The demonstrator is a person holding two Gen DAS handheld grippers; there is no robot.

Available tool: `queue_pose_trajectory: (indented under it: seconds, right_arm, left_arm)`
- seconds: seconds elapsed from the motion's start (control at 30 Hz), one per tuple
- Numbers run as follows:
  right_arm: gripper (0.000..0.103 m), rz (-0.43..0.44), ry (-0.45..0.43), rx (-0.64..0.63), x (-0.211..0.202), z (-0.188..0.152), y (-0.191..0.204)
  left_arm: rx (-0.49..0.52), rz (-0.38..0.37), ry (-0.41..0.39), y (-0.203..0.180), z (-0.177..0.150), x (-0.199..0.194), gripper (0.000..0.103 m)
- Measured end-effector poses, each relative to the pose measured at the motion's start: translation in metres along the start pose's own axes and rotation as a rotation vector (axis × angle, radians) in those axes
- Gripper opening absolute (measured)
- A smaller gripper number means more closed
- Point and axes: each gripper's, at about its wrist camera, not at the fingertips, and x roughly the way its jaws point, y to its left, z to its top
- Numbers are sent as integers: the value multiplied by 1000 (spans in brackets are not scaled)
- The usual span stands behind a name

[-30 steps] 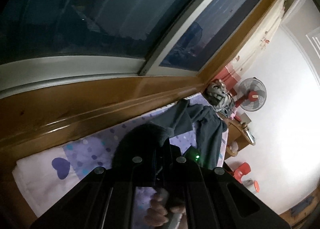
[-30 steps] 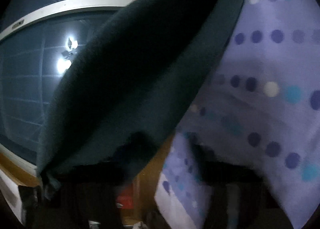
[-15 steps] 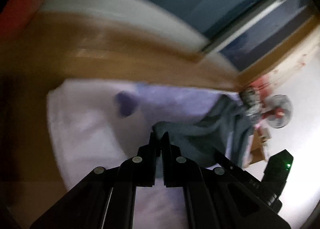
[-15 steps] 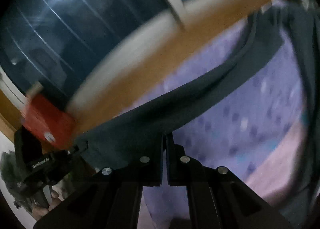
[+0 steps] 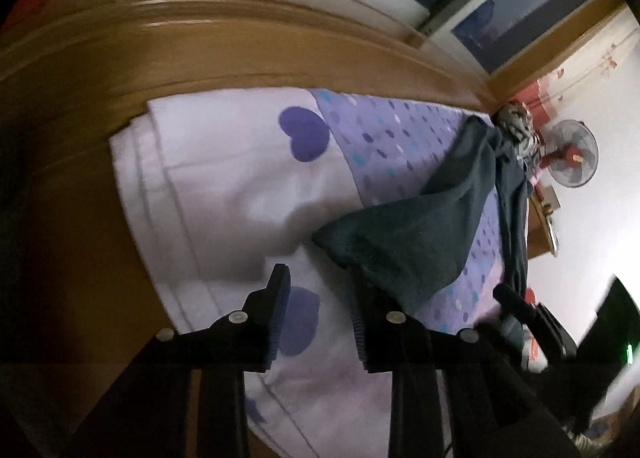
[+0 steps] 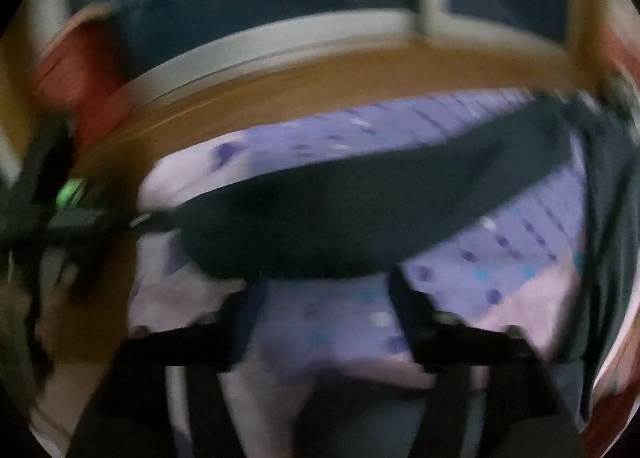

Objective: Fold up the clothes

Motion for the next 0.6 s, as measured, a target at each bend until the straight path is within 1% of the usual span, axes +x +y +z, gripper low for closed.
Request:
queue_pose_trajectory:
  seconds: [0.07, 0.2, 0.3, 0.37, 0.4, 0.53, 0.57, 0.6]
  right_arm:
    - [67, 28, -29, -94, -7, -3, 21]
    - [67, 30, -27, -160, 16, 2, 47]
    - [67, 31, -26, -209, 33, 5, 65]
    - [67, 28, -19, -197, 44, 7, 64]
    - [67, 24, -14, -191, 47, 7, 65]
    - [67, 12, 21, -180, 59, 3, 67]
    - [66, 10, 38, -171, 62, 1, 66]
    - [62, 8, 42, -160, 64, 0, 64]
  left_arm:
    - [-6, -38, 5, 0, 2, 3, 28]
    - [-48, -108, 17, 4, 4, 7, 28]
    - [-33, -147, -6, 2, 1, -2, 30]
    - [-14, -156, -24, 2, -1, -11, 39]
    - [-8, -156, -31, 1, -1, -11, 41]
    - [-4, -158, -29, 0, 8, -5, 42]
    - [-4, -155, -30, -2, 10, -2, 42]
    - [-5, -153, -31, -3, 12, 2, 42]
